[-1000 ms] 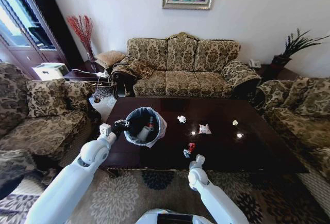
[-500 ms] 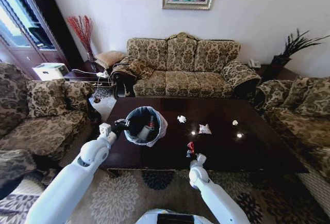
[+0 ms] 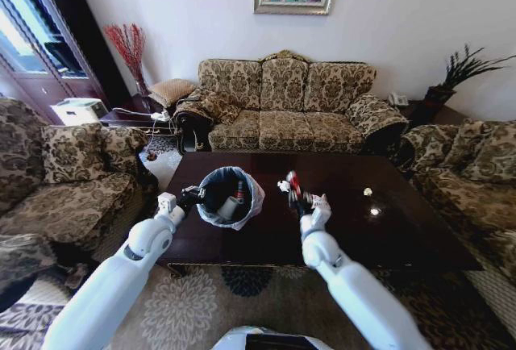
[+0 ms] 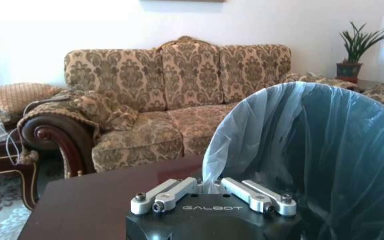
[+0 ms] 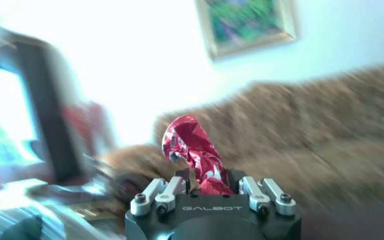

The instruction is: Move to the front of the table and place the trash on the table into the trash bin.

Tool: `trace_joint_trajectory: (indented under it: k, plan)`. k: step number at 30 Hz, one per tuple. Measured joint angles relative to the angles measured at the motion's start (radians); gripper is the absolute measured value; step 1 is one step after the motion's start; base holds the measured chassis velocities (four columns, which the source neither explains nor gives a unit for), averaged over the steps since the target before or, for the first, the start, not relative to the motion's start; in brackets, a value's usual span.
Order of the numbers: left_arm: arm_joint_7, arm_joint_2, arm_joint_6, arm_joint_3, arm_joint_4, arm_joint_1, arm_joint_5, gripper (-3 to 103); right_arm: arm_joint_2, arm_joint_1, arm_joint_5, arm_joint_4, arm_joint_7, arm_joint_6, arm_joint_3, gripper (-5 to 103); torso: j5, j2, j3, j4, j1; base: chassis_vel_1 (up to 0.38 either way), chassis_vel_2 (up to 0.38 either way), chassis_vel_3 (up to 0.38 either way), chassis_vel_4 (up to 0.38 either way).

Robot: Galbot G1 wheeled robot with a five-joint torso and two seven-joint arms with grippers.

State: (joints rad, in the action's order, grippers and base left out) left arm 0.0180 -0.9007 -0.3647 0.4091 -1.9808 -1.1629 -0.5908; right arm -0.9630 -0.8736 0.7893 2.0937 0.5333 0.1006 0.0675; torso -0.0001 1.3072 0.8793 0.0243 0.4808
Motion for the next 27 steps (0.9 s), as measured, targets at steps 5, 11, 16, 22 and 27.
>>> trace_joint_trajectory:
  k: [5,11,16,22,27]
  plan:
    - [-0.001,0.009,-0.016,-0.018,-0.015,0.004,-0.003,0,0.142,0.117,0.189,0.181,-0.124,0.043,0.042,31,0.0001,0.0,0.0,-0.0001,0.0,0.0,0.0,0.0,0.0]
    - [-0.006,0.013,-0.023,-0.047,-0.016,0.024,-0.004,0,0.188,0.188,0.284,0.177,-0.307,0.11,0.14,31,0.0003,0.0,0.0,-0.0003,0.0,0.0,0.0,0.0,0.0]
    - [-0.011,0.013,-0.023,-0.049,-0.015,0.023,-0.002,0,0.158,0.218,0.285,0.143,-0.303,0.141,0.231,31,0.0002,0.0,0.0,0.0,0.0,0.0,0.0,0.0,0.0]
    - [-0.013,0.015,-0.022,-0.045,-0.014,0.019,-0.002,0,0.115,0.232,0.248,0.094,-0.278,0.157,0.287,28,0.0,0.0,0.0,0.0,0.0,0.0,0.0,0.0,0.0]
    - [-0.015,0.024,-0.02,-0.04,-0.015,0.022,-0.005,0,0.089,0.241,0.221,0.061,-0.264,0.158,0.312,28,0.0001,0.0,0.0,0.0,0.0,0.0,0.0,0.0,0.0]
